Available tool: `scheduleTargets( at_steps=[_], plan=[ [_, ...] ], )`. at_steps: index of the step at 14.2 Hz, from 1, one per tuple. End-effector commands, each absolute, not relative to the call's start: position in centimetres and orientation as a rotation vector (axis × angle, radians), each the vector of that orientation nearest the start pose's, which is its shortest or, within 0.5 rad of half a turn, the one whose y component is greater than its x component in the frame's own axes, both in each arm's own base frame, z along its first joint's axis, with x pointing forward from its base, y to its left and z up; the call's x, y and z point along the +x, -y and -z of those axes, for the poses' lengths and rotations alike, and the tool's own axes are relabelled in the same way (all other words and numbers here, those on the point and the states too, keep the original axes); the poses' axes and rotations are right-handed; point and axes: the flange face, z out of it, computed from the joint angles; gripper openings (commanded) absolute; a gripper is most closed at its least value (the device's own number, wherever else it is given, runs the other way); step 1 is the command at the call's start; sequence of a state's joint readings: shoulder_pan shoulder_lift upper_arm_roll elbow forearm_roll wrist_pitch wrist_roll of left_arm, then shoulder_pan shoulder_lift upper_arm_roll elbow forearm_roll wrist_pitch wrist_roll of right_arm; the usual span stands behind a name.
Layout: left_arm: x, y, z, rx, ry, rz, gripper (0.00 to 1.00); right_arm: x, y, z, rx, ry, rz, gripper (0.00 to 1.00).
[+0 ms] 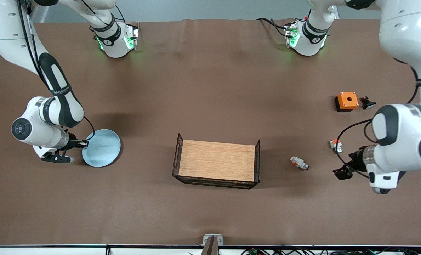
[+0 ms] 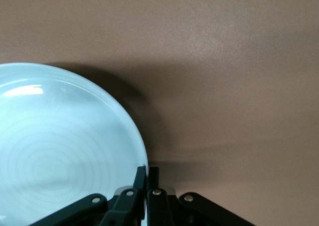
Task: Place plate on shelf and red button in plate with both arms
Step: 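Grasp the plate rim with the right gripper while the left gripper grasps the red button, then lift the plate with the right gripper and carry it over the wooden tray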
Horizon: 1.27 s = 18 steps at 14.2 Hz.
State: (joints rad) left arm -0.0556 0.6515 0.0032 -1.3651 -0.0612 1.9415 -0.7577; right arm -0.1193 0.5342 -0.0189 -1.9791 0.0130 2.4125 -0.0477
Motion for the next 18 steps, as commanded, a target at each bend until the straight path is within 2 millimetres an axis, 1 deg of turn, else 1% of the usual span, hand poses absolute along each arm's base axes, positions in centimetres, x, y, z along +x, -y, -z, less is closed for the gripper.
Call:
scheduleTargets(
  at_steps=[1, 2, 4, 5, 6, 7, 8, 9, 10, 11, 13, 15, 16, 17, 18],
  plan=[
    [72.2, 6.2, -30.5, -2.915, 1.163, -0.122, 1.0, 59.9, 6.6, -18.6, -3.121, -0.135, -0.162, 0.0],
    [72.1, 6.9, -29.8, -2.916, 1.153, -0.126, 1.0, 59.9, 6.1, -19.3, -3.121, -0.121, -0.164, 0.0],
    [71.5, 8.5, -28.4, -2.933, 1.136, -0.122, 1.0, 59.8, 5.3, -22.0, -3.116, -0.1, -0.209, 0.0],
    [71.1, 9.6, -27.7, -2.939, 1.119, -0.128, 1.0, 59.7, 4.3, -24.2, -3.115, -0.085, -0.226, 0.0],
    [70.7, 10.2, -26.8, -2.937, 1.119, -0.129, 1.0, 59.4, 3.5, -26.3, -3.115, -0.102, -0.253, 0.0],
    [70.5, 10.3, -26.3, -2.938, 1.12, -0.122, 1.0, 59.1, 2.8, -28.3, -3.113, -0.117, -0.272, 0.0],
    [70.2, 10.7, -25.6, -2.944, 1.118, -0.11, 1.0, 58.8, 1.9, -30.2, -3.113, -0.124, -0.292, 0.0],
    [69.8, 11.4, -24.7, -2.953, 1.103, -0.096, 1.0, 58.3, 0.9, -32.1, -3.111, -0.137, -0.333, 0.0],
    [69.7, 11.7, -24.2, -2.963, 1.103, -0.071, 1.0, 57.9, 0.1, -34.1, -3.111, -0.159, -0.365, 0.0],
    [69.5, 12.0, -23.7, -2.972, 1.103, -0.045, 1.0, 57.4, -1.2, -36.3, -3.113, -0.177, -0.397, 0.0],
    [69.0, 12.6, -22.6, -2.979, 1.105, -0.024, 1.0, 55.7, -5.0, -41.4, -3.127, -0.289, -0.471, 0.0],
    [68.4, 12.8, -21.4, -2.983, 1.099, -0.012, 1.0, 54.3, -9.8, -46.5, -3.153, -0.406, -0.534, 0.0],
    [67.8, 13.5, -20.8, -2.981, 1.104, -0.013, 1.0, 53.7, -12.2, -49.3, -3.168, -0.47, -0.556, 0.0],
    [67.5, 13.6, -20.4, -2.976, 1.108, -0.01, 1.0, 53.1, -14.6, -51.5, -3.182, -0.517, -0.559, 0.0],
    [67.1, 13.9, -19.9, -2.975, 1.106, -0.014, 1.0, 52.3, -17.5, -53.8, -3.197, -0.573, -0.533, 0.0]
  ],
)
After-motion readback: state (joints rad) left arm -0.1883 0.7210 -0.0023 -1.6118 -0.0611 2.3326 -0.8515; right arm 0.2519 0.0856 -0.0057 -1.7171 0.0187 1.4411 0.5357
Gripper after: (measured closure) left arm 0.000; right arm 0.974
